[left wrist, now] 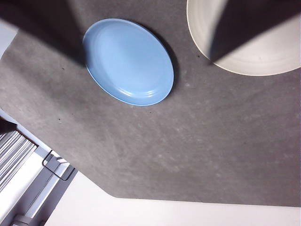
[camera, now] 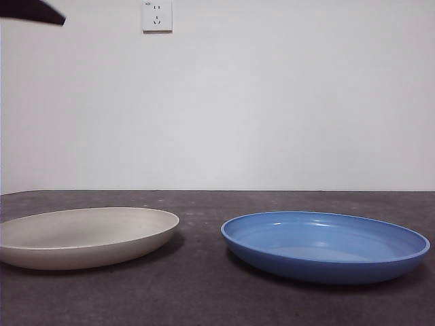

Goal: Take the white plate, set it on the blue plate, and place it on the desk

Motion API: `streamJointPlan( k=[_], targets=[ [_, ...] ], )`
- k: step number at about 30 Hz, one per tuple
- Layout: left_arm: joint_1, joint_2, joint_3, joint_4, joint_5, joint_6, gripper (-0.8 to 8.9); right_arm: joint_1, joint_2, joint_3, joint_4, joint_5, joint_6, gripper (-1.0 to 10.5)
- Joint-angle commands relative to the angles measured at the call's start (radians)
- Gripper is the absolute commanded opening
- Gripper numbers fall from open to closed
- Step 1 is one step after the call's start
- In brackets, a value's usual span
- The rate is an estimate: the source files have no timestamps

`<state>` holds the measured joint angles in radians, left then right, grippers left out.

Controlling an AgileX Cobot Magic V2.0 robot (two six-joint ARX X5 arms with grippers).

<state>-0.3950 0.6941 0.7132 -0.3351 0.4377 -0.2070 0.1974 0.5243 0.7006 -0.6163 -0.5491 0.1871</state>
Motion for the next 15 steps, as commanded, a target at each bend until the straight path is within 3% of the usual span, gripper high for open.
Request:
streamJointPlan(
  k=[1,9,15],
  targets=[
    [-0.005,0.003,0.015,0.015,0.005,0.014,6.42,0.004,0.003,0.019,0.014,0.000,-0.012,5.5],
    [-0.005,0.003,0.015,-0.004,0.005,-0.010,6.44,0.004,0.003,0.019,0.044,-0.002,-0.009,5.5],
    [0.021,0.013,0.025,-0.114,0.005,-0.057,6.44,0.004,0.003,0.019,0.024,-0.009,0.050,5.5]
  ],
)
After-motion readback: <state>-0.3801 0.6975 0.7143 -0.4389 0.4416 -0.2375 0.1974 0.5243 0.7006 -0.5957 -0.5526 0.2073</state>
